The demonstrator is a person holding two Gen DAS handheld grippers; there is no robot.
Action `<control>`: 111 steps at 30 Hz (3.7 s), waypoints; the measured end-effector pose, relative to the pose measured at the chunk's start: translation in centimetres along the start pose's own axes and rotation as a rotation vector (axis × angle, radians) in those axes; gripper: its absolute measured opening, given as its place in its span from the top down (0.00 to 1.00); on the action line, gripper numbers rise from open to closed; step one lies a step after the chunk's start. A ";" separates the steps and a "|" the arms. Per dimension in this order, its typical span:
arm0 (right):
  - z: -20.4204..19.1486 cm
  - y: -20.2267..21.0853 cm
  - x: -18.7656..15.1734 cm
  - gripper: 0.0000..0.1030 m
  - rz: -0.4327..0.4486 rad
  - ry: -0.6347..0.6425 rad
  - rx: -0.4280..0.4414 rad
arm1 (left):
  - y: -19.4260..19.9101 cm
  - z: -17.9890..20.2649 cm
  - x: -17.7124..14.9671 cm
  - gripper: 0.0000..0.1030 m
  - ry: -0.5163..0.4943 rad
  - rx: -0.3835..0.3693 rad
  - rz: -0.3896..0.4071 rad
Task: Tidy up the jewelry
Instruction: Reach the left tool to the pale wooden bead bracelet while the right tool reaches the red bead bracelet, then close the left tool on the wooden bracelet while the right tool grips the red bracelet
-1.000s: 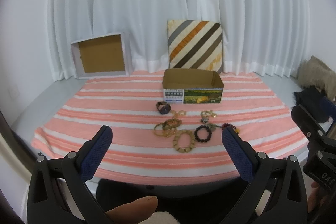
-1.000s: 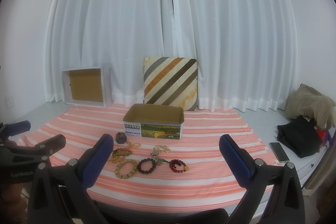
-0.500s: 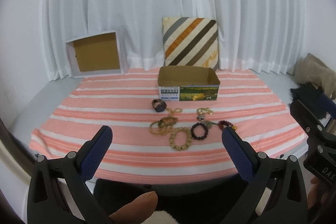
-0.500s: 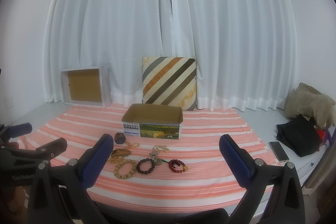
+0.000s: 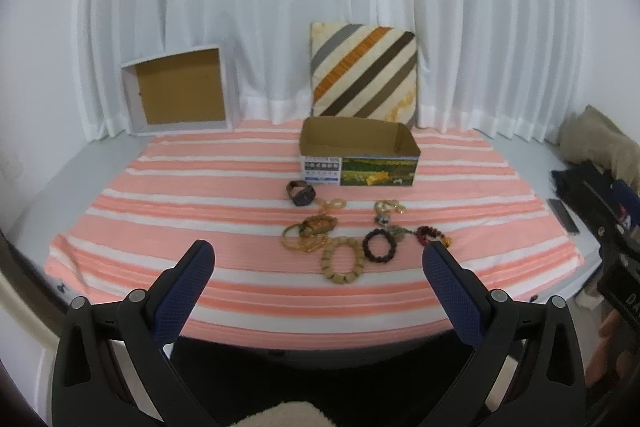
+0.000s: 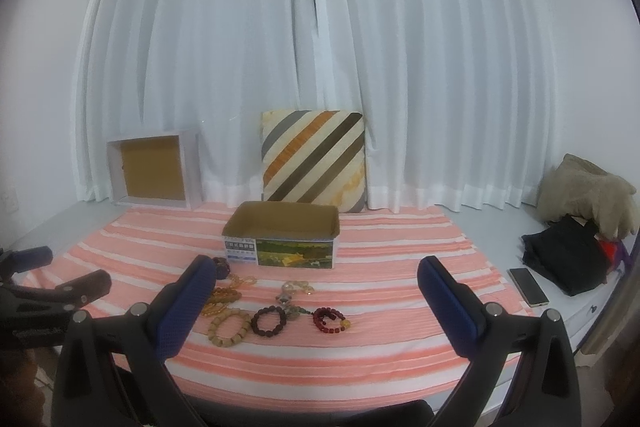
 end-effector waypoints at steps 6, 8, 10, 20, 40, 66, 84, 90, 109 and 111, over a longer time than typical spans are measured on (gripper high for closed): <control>0.5 -1.2 0.1 0.01 0.006 -0.003 -0.002 | -1.7 0.1 0.6 0.00 -0.041 0.005 -0.007; 0.8 -1.8 0.2 0.01 0.005 -0.004 -0.003 | -2.6 -0.1 0.8 0.00 -0.044 0.012 -0.021; 0.7 -2.2 0.2 0.00 0.006 -0.001 -0.009 | -3.7 -0.2 1.0 0.00 -0.045 0.005 -0.045; 1.5 -8.2 -0.8 0.00 -0.087 0.058 0.019 | -10.5 -0.6 1.4 0.00 -0.027 -0.095 -0.195; 2.9 -19.1 -6.3 0.00 -0.367 0.077 0.083 | -23.7 -0.9 0.1 0.01 -0.024 -0.071 -0.403; 5.9 -34.8 -9.6 0.68 -0.688 -0.016 0.107 | -30.3 0.3 -1.9 0.35 -0.034 0.028 -0.500; 5.4 -29.7 -5.9 0.83 -0.591 0.010 0.185 | -27.0 -0.9 0.5 0.88 0.011 -0.166 -0.447; 5.1 -28.0 -3.5 0.83 -0.544 0.009 0.209 | -24.8 -2.0 3.1 0.88 0.079 -0.269 -0.427; 3.2 -24.9 4.0 0.83 -0.506 0.018 0.379 | -20.7 -2.3 10.2 0.88 0.067 -0.351 -0.398; 3.2 -25.1 4.5 0.83 -0.515 0.012 0.392 | -20.6 -1.9 11.1 0.88 0.051 -0.346 -0.397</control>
Point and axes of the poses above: each gripper's, at about its wrist camera, not at the fingertips, and y roughly against the way its jaws point, z to its right, x to its top, the point moved 5 cm from there along -y, roughly the way its jaws point, and after that the axes turned 15 degrees about -z, right-handed, at the moved point
